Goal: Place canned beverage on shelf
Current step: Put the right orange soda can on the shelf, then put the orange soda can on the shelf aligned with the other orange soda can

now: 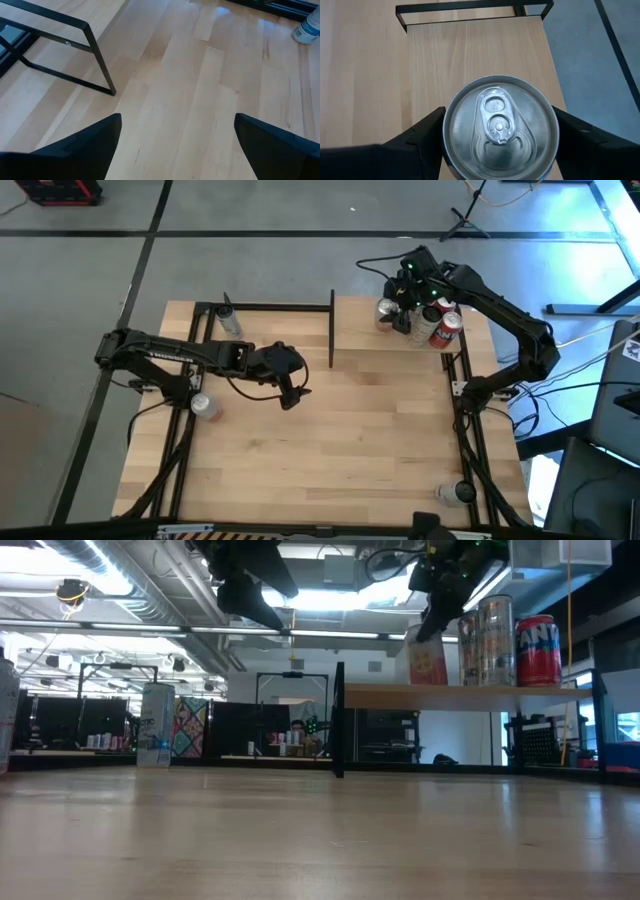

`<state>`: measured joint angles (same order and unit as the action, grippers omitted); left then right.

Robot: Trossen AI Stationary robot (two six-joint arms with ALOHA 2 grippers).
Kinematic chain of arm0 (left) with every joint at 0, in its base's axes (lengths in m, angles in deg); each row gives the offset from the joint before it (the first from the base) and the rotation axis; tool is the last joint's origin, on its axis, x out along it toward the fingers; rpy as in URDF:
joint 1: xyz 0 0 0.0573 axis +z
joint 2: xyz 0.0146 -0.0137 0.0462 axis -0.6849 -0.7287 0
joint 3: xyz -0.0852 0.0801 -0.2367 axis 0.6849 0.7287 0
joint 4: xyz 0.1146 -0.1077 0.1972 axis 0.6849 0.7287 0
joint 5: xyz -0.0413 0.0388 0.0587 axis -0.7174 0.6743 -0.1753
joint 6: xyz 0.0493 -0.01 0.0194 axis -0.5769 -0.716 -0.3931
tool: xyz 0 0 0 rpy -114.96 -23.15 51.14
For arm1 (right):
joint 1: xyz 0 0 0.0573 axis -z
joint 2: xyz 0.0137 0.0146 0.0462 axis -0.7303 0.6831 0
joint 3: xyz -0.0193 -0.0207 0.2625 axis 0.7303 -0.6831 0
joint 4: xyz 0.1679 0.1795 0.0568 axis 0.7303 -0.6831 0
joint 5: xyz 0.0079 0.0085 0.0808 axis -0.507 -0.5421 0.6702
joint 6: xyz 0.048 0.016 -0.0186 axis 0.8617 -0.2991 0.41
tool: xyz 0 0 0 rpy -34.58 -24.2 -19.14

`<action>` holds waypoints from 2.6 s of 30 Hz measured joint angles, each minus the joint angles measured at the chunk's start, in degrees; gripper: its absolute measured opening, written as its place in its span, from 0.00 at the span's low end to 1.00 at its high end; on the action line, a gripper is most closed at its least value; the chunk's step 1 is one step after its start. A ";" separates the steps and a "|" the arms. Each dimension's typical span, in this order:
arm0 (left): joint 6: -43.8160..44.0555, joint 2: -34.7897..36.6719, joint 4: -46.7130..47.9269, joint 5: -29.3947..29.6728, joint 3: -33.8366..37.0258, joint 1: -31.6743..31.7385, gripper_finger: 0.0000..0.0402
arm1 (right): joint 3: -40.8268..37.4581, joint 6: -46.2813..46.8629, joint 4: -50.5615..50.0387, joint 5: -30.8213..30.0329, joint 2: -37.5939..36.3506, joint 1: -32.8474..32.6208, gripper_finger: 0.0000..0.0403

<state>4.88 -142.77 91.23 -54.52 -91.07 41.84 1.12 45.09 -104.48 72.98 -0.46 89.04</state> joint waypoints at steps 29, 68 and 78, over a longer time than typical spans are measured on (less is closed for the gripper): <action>-1.42 0.00 -0.06 -0.02 0.00 0.00 0.94 | 5.46 -0.18 -3.29 -8.32 -0.09 -0.11 0.88; 6.06 1.26 39.40 -5.03 -21.11 -0.52 0.94 | 11.56 26.22 -4.85 -4.98 -8.82 -33.43 0.88; 14.89 12.94 61.04 -3.58 -19.49 -1.40 0.94 | 9.73 29.40 -3.58 -5.58 -8.54 -36.86 0.88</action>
<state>19.78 -129.83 152.27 -58.11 -110.55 40.44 10.85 74.49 -108.06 67.40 -9.00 52.18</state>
